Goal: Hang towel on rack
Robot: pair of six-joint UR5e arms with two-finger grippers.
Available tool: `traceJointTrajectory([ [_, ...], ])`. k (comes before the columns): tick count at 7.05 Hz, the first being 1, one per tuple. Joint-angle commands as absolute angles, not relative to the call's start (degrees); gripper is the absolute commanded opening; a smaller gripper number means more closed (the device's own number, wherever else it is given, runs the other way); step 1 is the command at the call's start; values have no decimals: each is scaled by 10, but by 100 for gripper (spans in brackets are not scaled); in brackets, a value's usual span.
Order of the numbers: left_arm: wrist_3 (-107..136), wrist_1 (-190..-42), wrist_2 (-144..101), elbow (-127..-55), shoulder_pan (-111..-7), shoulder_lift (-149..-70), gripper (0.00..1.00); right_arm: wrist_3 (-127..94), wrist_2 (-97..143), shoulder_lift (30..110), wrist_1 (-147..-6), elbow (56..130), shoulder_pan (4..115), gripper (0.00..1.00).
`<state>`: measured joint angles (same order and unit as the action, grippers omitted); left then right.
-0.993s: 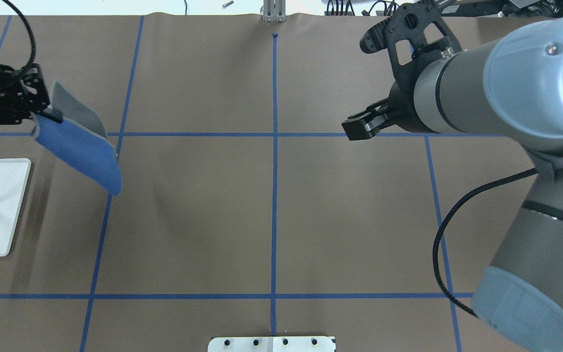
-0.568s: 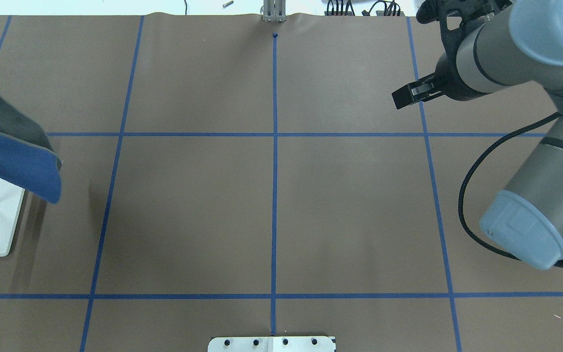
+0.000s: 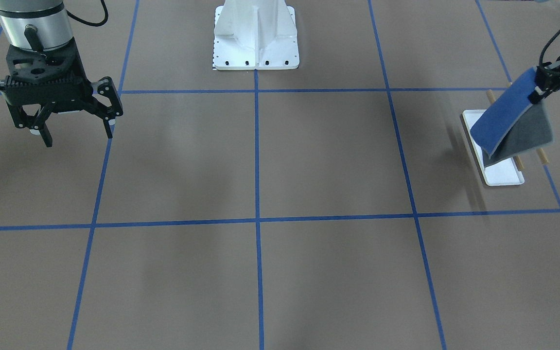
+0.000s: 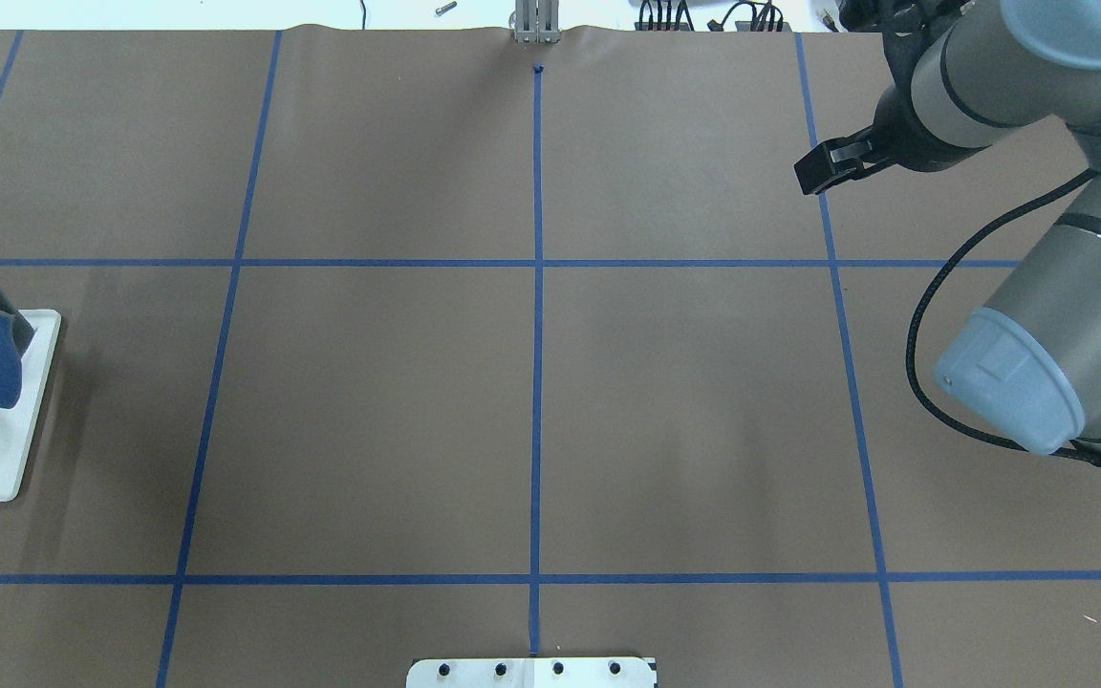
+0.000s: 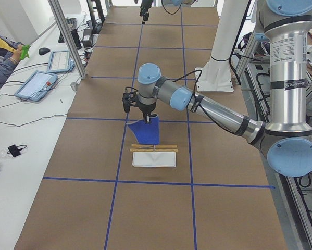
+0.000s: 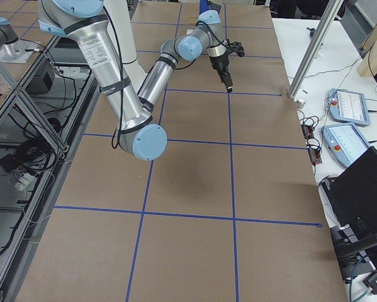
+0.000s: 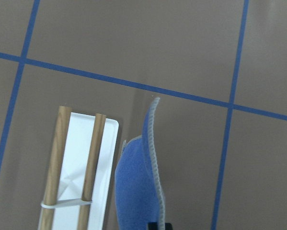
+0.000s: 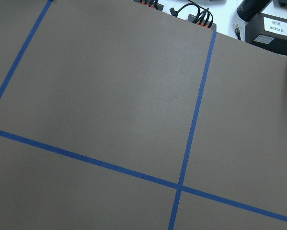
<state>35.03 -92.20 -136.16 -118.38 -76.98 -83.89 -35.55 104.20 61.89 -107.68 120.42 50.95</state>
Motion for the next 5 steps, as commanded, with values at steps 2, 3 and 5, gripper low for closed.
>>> traceJointTrajectory([
  [2, 244, -922, -1359, -1127, -823, -835, 0, -352, 1046, 614, -1075, 1201, 517, 100],
  [3, 243, -921, -1359, -1110, -825, -835, 0, -352, 1046, 613, -1075, 1201, 518, 100],
  [5, 244, -922, -1360, -1073, -825, -836, 0, -350, 1047, 613, -1075, 1201, 526, 100],
])
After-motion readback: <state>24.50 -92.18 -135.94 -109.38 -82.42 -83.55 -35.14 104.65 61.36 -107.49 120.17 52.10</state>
